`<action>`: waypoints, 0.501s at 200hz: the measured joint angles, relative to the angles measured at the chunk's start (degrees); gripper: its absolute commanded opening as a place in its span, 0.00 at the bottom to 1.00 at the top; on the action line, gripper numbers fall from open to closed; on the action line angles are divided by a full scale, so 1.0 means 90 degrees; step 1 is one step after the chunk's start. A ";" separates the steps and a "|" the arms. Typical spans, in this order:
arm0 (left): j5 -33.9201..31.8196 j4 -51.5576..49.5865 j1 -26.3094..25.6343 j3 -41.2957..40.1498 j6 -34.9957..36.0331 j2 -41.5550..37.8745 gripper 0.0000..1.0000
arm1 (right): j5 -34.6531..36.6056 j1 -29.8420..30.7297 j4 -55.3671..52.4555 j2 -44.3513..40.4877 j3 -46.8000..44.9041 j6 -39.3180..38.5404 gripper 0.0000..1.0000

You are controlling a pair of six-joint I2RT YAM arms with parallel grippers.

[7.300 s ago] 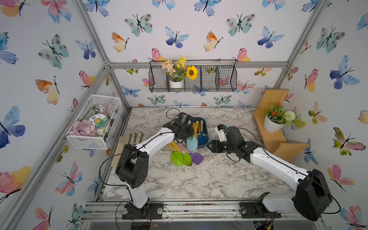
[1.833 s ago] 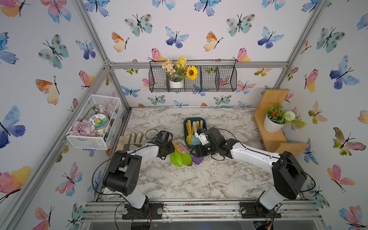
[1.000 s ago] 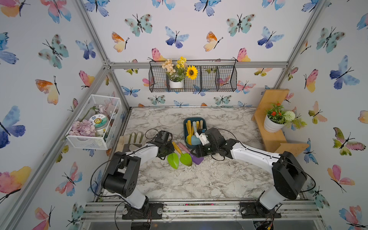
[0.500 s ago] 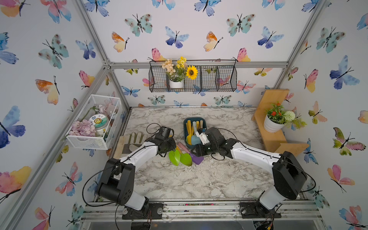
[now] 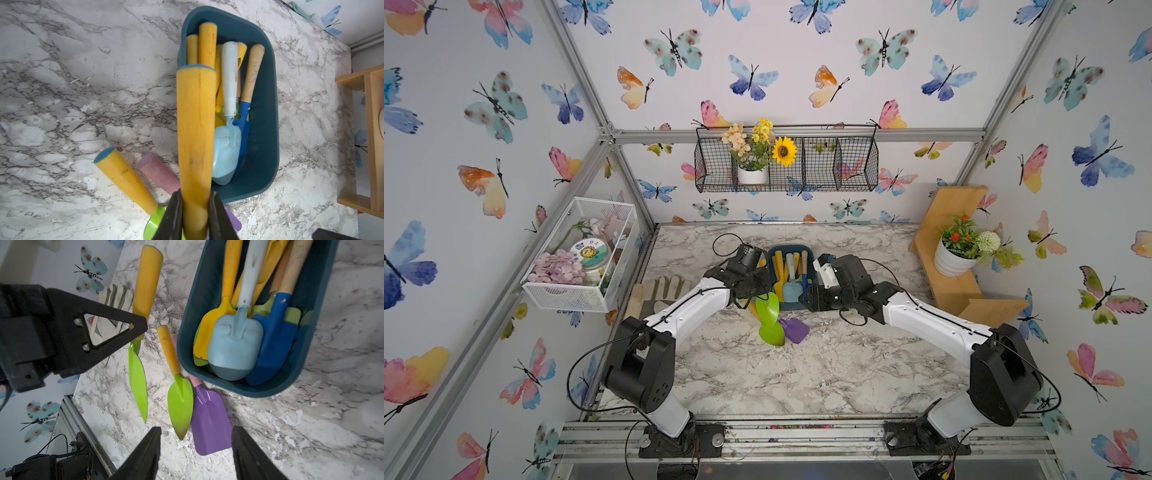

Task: Put the shovel into the storage box
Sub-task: Place the shovel in the storage box.

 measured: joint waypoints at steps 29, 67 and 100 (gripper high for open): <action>0.0000 -0.0109 -0.0158 0.0602 0.0032 0.0469 0.02 | 0.0039 -0.0260 -0.0063 -0.0291 -0.0211 0.0012 0.59; 0.0000 -0.0231 -0.0248 0.1348 0.0114 0.1076 0.02 | 0.0066 -0.0379 -0.0117 -0.0459 -0.0515 0.0046 0.59; -0.0002 -0.0420 -0.0257 0.2164 0.0274 0.1702 0.02 | 0.0068 -0.0393 -0.0126 -0.0505 -0.0644 0.0063 0.59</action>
